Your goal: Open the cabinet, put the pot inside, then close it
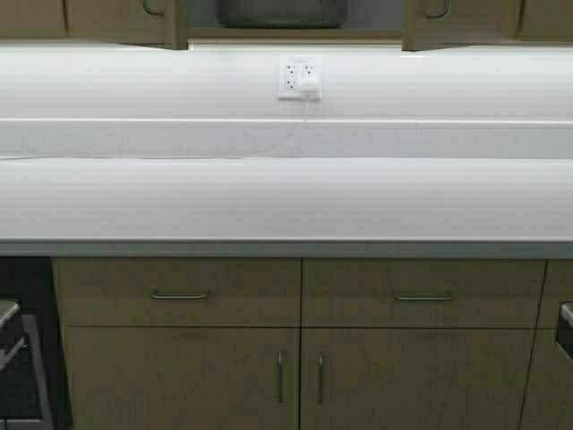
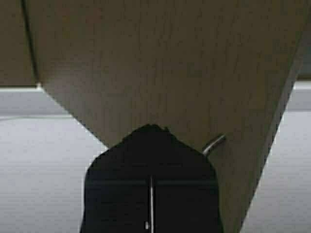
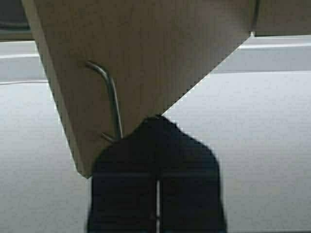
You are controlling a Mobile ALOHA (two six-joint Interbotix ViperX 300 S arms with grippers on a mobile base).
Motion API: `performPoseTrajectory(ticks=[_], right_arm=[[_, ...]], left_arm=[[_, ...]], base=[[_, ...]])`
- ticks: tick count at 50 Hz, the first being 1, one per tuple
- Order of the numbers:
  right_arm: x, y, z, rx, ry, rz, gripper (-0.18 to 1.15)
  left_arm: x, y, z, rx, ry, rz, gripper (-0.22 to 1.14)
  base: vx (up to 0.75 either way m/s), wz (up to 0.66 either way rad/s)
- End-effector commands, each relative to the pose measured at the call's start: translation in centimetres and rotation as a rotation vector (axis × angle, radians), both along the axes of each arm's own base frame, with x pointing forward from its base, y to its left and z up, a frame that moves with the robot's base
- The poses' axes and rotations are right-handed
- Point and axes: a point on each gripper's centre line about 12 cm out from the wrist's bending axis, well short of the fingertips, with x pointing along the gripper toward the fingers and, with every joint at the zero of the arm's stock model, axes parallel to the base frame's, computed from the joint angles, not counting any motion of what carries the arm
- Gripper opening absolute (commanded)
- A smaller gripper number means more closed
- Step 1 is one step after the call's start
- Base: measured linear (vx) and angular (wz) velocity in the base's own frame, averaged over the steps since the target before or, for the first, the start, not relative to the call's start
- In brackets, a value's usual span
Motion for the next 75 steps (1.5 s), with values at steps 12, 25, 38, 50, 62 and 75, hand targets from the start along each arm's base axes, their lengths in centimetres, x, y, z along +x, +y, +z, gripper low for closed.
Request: performPoseTrajectory(ticks=[12, 25, 38, 50, 62, 75], right_arm=[[-0.4, 0.1, 1.9, 0.011, -0.054, 0.009, 0.07], [0.0, 0.2, 2.0, 0.012, -0.062, 0.018, 0.06], [3.0, 0.6, 2.7, 0.004, -0.057, 0.012, 0.06], [5.2, 6.4, 4.1, 0.018, -0.088, 0.154, 0.06], [3.8, 8.9, 4.0, 0.001, -0.047, 0.186, 0.06], [1.4, 7.9, 3.7, 0.001, -0.046, 0.185, 0.06]], left_arm=[[3.4, -7.3, 2.4, -0.060, -0.049, -0.152, 0.04], [2.4, -8.4, 1.5, -0.054, -0.022, -0.182, 0.04], [-3.1, -6.5, 0.7, -0.038, -0.033, -0.185, 0.04], [-6.3, -5.4, 1.5, -0.006, -0.071, -0.185, 0.04], [-6.8, -5.0, 1.0, 0.012, -0.022, -0.176, 0.04], [-4.6, -5.9, 0.9, 0.012, -0.003, -0.177, 0.04]], base=[[0.13, 0.03], [0.12, 0.07], [0.10, 0.00], [0.10, -0.06], [0.10, -0.10], [0.09, -0.06]])
